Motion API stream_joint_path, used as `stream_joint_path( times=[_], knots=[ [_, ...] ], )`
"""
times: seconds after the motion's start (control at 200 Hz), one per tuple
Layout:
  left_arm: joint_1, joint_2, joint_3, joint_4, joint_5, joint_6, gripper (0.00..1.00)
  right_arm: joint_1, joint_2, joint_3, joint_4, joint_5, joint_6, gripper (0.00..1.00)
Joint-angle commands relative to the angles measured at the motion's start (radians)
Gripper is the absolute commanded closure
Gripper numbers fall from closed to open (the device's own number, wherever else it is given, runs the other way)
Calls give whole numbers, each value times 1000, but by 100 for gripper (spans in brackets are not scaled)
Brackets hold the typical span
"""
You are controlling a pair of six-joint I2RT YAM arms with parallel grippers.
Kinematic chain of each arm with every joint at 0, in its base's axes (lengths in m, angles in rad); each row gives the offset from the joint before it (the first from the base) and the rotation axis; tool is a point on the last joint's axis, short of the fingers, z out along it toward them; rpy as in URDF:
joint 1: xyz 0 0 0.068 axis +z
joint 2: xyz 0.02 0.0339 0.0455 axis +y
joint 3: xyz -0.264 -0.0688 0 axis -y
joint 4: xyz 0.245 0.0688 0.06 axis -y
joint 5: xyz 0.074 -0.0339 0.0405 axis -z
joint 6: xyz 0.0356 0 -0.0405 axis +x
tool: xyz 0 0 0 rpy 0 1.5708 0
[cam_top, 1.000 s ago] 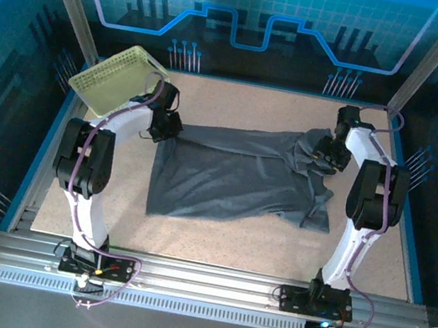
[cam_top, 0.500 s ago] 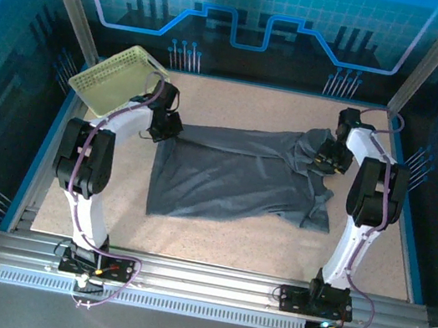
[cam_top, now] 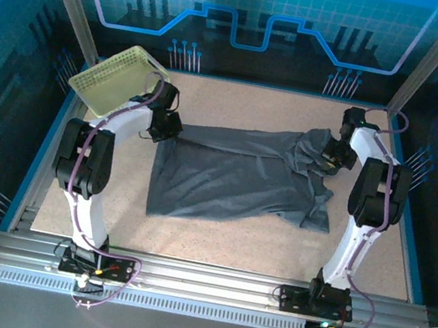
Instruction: Fold the inside-out t-shirt
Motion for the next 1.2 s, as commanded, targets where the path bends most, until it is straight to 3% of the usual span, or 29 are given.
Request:
stream_joint_path(
  times=[0.0,0.32,0.61,0.82,0.995,1.191],
  knots=[
    [17,-58,25,-34,-31,30,100,3,-120,0,-29,51,5,100],
    [34,-183,-10,-24,-43,47,100,-4,-373,31,-113,-9,26,100],
    [67,-587,-197,140,-43,63,100,-160,-720,232,-177,-264,148,100],
    [88,-808,-287,187,-38,67,100,-322,-778,385,-206,-436,207,100],
    [90,-926,-289,185,12,64,100,-370,-812,484,-200,-571,210,100],
    [89,-1026,-168,157,15,87,100,-370,-847,687,-178,-528,153,100]
  ],
)
